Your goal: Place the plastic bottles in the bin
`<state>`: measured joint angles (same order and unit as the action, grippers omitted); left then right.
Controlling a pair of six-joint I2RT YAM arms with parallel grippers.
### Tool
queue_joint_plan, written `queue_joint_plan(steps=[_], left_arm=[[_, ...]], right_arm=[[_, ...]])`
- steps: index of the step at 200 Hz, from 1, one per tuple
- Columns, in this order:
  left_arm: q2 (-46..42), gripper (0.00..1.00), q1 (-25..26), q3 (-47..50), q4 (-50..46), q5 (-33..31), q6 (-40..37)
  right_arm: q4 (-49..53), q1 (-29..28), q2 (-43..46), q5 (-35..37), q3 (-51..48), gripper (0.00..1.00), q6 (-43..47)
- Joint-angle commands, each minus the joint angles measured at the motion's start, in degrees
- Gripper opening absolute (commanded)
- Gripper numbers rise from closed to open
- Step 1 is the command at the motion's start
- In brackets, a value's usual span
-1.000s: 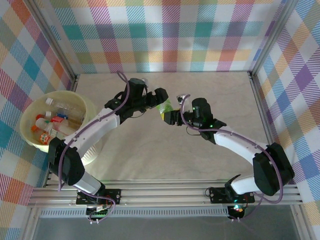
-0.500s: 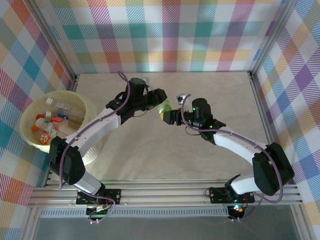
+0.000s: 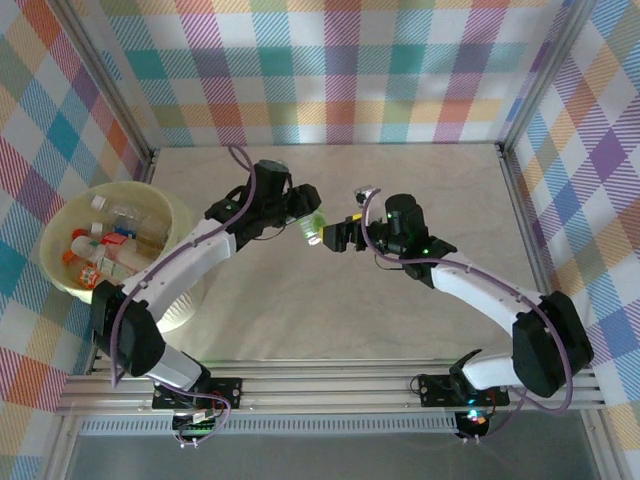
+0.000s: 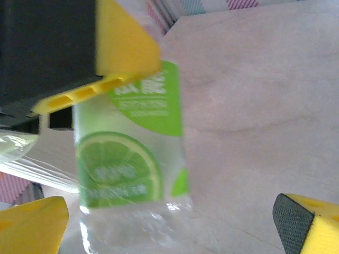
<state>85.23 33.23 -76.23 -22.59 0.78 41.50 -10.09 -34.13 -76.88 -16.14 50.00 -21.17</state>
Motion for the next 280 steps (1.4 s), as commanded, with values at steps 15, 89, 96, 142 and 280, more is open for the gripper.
queue_joint_plan(steps=[15,89,96,142,280], left_arm=[[-7.45,0.38,-1.17,-1.9,-6.59,-8.5,-4.32],[-17.73,0.38,-2.47,-12.97,-25.37,-26.66,-18.12],[-18.48,0.38,-2.48,-14.43,-27.1,-29.16,-19.41],[-24.19,0.4,-3.71,-18.78,-33.31,-44.44,-23.92],[-22.49,0.43,-50.88,-19.93,-37.14,-1.31,-14.93]], right_arm=[[8.24,-0.23,2.85,6.79,3.7,1.0,5.82],[9.71,-0.18,2.53,14.54,4.16,1.0,5.8],[9.51,-0.18,2.4,14.52,4.14,1.0,5.74],[8.86,-0.16,1.57,15.12,4.71,1.0,5.64],[11.47,-0.13,1.32,16.47,4.93,1.0,4.47]])
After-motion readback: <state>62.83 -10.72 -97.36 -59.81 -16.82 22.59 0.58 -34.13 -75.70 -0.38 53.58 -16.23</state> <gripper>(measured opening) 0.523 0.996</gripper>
